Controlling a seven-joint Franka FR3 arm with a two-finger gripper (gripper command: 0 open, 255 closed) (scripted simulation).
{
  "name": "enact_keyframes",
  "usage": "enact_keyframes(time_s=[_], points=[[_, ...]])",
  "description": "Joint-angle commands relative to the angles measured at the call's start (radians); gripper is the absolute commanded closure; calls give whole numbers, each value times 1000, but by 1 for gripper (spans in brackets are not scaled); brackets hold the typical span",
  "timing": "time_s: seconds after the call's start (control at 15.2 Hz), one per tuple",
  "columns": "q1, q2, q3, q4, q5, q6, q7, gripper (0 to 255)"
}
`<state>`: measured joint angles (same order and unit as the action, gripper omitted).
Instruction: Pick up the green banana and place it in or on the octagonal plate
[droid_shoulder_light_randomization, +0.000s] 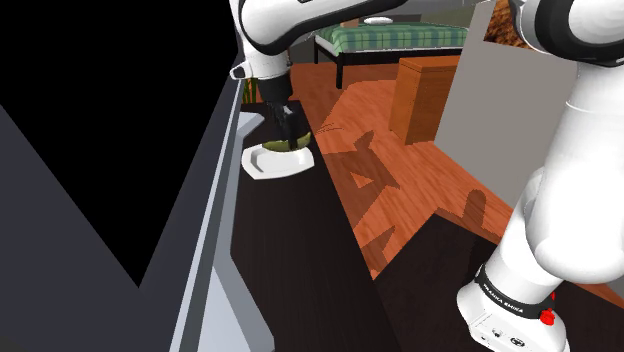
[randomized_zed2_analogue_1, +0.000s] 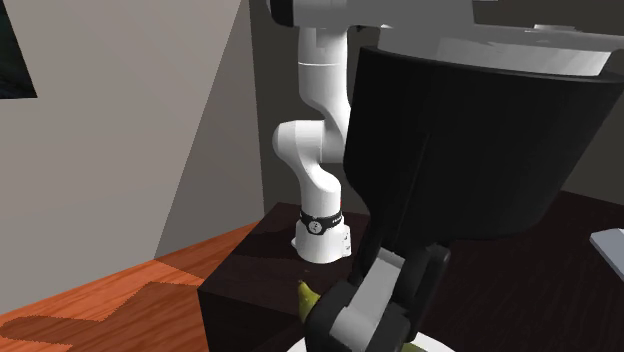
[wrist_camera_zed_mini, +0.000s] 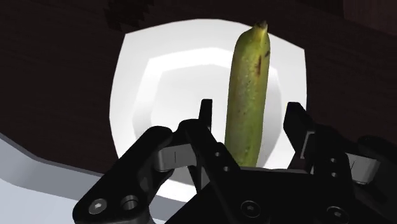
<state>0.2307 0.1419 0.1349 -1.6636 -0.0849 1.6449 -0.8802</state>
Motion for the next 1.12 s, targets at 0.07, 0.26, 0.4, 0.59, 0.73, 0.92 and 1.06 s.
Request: enact_keyframes(time_s=[0.07, 0.26, 0.4, 0.59, 0.73, 0.92, 1.06], points=[[-12, 88, -11, 23, -1, 126, -16, 0], [1, 77, 0, -17, 2, 155, 11, 0], [4, 78, 1, 52, 3, 87, 10, 0], [7, 85, 2, 121, 3, 25, 9, 0], [6, 85, 3, 121, 2, 25, 9, 0], [6, 85, 4, 121, 2, 25, 9, 0], [5, 85, 5, 121, 2, 25, 9, 0]])
